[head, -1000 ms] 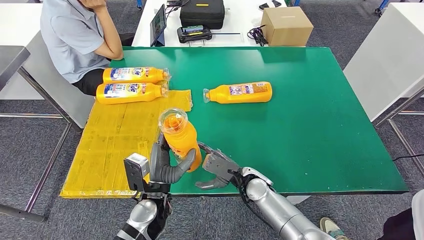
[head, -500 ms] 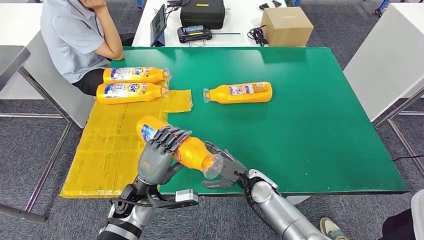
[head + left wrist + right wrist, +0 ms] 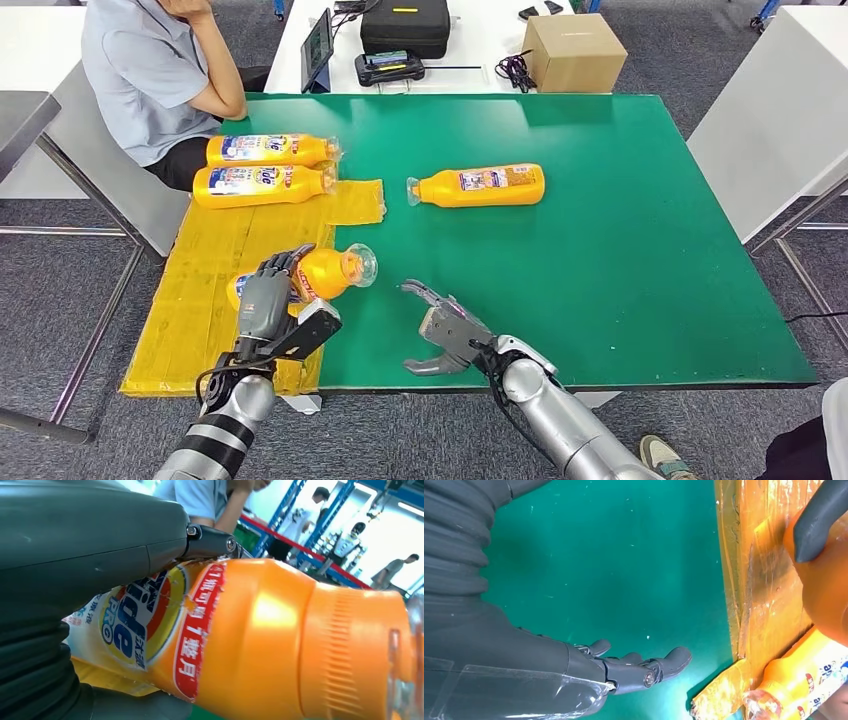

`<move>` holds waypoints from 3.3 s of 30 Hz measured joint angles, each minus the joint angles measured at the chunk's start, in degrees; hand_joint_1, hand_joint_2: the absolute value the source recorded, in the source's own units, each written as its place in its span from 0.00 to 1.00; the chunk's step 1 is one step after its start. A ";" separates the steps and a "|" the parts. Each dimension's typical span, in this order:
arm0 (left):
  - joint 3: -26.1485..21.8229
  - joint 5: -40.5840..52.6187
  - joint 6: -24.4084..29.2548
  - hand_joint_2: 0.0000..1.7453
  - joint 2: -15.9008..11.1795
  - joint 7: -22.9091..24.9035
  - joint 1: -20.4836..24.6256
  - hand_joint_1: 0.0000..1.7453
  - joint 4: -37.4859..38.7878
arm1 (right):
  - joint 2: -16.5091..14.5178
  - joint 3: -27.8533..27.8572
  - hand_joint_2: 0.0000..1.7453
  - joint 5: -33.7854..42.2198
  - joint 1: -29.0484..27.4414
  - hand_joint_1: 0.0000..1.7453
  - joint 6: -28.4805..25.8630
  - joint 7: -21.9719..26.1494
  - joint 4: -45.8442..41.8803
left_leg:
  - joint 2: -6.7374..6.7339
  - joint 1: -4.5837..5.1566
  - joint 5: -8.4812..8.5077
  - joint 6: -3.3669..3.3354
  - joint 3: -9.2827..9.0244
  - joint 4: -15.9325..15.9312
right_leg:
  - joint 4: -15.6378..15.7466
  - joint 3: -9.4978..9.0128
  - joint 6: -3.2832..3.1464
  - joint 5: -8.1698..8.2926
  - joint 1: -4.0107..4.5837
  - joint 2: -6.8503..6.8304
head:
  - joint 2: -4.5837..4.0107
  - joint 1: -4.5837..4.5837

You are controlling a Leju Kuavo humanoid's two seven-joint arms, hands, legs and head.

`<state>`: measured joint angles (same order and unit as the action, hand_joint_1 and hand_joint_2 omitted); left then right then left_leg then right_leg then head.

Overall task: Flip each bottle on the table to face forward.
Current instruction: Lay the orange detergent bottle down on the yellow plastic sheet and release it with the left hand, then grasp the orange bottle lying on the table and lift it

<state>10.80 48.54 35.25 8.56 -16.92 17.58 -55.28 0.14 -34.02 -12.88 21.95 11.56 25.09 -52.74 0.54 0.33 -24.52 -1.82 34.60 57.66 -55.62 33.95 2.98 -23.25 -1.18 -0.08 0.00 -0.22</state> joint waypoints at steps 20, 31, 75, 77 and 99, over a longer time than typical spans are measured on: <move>5.58 25.49 -6.93 1.00 -6.11 16.51 9.25 0.03 17.01 | 0.51 2.13 1.00 -0.52 -1.83 0.00 1.28 0.02 -1.91 | 0.01 0.00 0.00 0.00 -0.15 0.00 | 0.00 -0.16 0.00 0.00 0.00 -0.01 | 0.00 0.00; 8.12 27.46 -7.87 1.00 -6.27 18.34 11.28 0.00 19.07 | 0.49 2.14 1.00 -1.07 -2.21 0.00 1.29 -0.02 -2.02 | 0.02 0.01 0.00 0.01 -0.46 -0.02 | 0.01 -0.47 0.00 0.00 0.00 -0.01 | 0.00 0.00; -1.33 -29.19 5.04 1.00 8.00 -21.18 -14.97 0.00 -20.01 | -4.09 17.07 0.50 1.72 -20.40 0.00 -13.35 5.69 -36.41 | -0.01 0.04 -0.06 -0.01 0.01 -0.03 | 0.04 0.00 -0.02 -0.03 -0.02 0.00 | 0.00 0.01; -1.64 -30.94 5.04 1.00 9.03 -21.97 -16.56 0.00 -22.21 | -4.32 18.12 0.25 -0.78 -20.61 0.00 -17.36 3.53 -36.16 | -0.02 0.07 -0.07 -0.01 0.01 -0.03 | 0.05 0.00 -0.01 -0.02 -0.04 0.00 | 0.00 0.00; 7.68 -50.21 -2.36 1.00 6.12 -15.29 -24.58 0.00 -32.94 | 9.46 18.03 1.00 -42.32 -16.18 0.00 -29.29 -11.08 -31.70 | 0.00 0.07 -0.07 -0.02 0.01 -0.02 | 0.05 -0.03 0.00 -0.01 -0.03 -0.01 | 0.00 -0.02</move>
<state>18.48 -1.67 32.89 14.67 -32.21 -7.00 -88.22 9.60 -15.99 -55.20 5.77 -17.73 14.01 -84.44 0.54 0.40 -24.58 -1.84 34.61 57.64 -55.57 33.92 2.98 -23.26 -1.21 -0.08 0.00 -0.25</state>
